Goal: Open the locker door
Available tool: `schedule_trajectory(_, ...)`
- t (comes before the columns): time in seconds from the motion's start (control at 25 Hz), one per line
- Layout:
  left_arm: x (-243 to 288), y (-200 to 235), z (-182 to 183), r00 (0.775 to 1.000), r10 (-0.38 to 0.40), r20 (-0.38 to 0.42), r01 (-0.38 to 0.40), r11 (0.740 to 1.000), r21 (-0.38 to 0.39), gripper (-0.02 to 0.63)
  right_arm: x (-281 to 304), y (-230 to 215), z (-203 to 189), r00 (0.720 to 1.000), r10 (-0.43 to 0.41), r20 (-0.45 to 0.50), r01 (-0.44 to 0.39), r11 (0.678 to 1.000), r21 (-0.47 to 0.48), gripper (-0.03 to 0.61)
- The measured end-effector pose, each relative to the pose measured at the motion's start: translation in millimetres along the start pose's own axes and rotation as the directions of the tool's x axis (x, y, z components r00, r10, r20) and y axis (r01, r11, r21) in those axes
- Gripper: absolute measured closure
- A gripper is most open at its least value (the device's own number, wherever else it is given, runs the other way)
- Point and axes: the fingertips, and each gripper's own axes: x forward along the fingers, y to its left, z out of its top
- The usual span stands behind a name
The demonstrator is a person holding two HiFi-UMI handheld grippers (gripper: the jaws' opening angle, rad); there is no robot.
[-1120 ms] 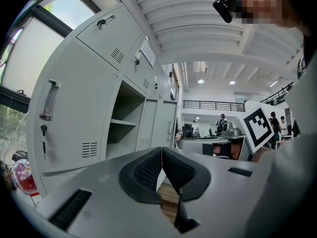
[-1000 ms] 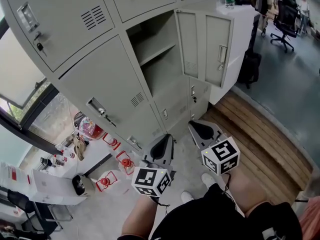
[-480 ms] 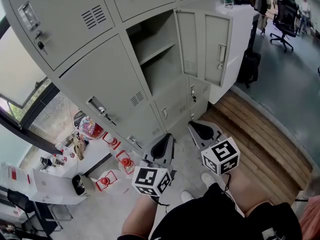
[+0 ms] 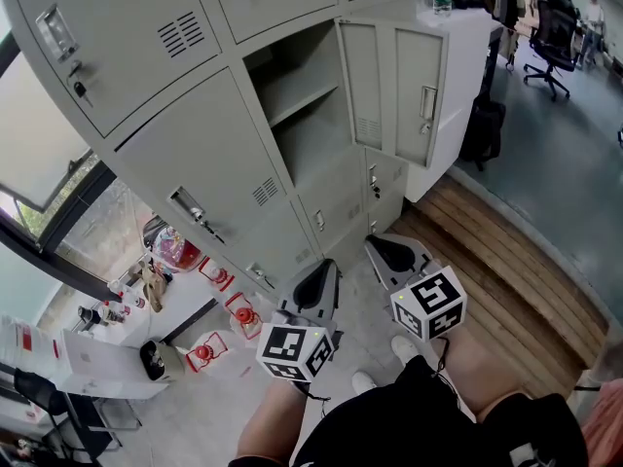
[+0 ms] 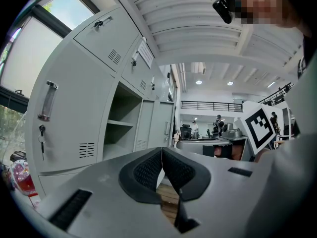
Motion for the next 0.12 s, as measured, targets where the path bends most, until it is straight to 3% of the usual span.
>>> schedule_trajectory(0.12, -0.3, -0.3, 0.9, 1.000, 0.000, 0.001, 0.000, 1.000, 0.000, 0.597, -0.6, 0.3, 0.9, 1.000, -0.001, 0.001, 0.001, 1.000, 0.000, 0.525)
